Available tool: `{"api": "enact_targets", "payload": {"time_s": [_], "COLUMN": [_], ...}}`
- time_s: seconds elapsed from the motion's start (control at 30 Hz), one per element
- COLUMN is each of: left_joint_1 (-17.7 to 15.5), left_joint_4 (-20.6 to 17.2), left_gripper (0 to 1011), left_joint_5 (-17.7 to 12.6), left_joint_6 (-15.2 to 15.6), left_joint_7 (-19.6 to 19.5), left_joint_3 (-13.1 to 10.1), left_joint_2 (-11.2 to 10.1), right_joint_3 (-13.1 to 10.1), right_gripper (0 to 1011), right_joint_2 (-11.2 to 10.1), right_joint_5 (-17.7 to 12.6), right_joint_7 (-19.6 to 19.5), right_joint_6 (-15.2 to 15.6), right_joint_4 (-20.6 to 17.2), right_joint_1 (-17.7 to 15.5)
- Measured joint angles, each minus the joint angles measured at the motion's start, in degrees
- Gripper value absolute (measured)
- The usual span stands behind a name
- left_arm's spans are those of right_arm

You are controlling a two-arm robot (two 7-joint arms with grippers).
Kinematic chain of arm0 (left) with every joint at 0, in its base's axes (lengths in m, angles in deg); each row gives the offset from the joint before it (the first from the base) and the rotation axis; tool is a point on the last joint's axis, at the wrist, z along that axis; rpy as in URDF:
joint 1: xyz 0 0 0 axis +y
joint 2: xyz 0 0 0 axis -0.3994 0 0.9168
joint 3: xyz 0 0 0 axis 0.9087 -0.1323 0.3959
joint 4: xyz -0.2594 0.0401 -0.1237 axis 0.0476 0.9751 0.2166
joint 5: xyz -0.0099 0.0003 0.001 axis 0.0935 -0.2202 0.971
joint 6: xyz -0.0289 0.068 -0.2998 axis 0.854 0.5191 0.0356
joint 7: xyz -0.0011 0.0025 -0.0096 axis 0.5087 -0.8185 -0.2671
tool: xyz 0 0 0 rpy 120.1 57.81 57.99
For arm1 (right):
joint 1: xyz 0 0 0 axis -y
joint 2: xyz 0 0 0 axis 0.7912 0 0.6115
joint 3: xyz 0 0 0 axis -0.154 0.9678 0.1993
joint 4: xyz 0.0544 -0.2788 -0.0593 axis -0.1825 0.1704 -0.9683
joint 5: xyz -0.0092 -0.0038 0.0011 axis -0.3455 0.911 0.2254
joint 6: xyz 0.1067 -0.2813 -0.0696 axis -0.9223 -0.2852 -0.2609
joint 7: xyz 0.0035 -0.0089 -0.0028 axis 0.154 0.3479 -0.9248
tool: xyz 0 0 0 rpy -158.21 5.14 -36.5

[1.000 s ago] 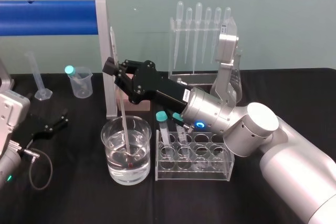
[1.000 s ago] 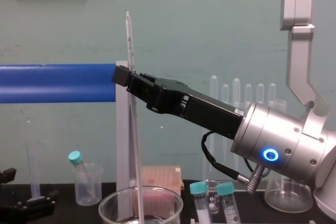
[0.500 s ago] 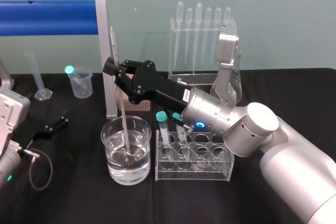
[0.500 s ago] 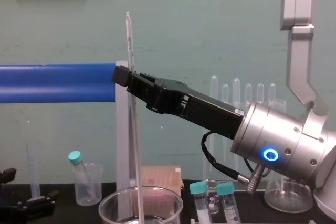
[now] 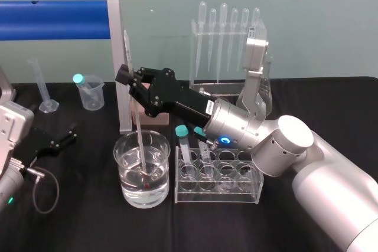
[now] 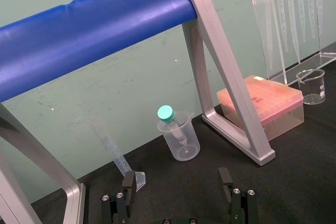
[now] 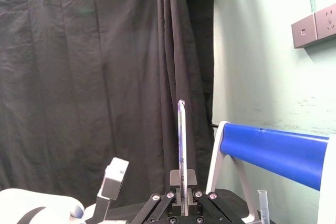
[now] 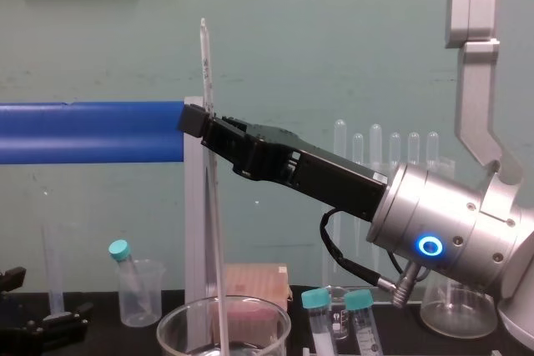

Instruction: Hold the thermometer with one hand and immerse one end into the beaker, then reinsert it into the test tube rack.

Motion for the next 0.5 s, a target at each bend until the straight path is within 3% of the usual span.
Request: {"api": "enact_targets", "payload": {"time_s": [0.5], "left_joint_1": [0.0], "left_joint_4": [0.0], "left_gripper": [1008], "left_joint_5": [0.0], "left_joint_6": [0.0], "left_joint_7": [0.0], "left_joint_3": [0.0], "left_joint_2": [0.0], "right_joint_3": [0.0], "right_gripper": [56], "right_joint_2": [0.0], "right_joint_5": [0.0], "right_joint_7": [0.0], "right_joint_6": [0.0], "right_joint_4": [0.0], "right_joint_1": [0.0]}}
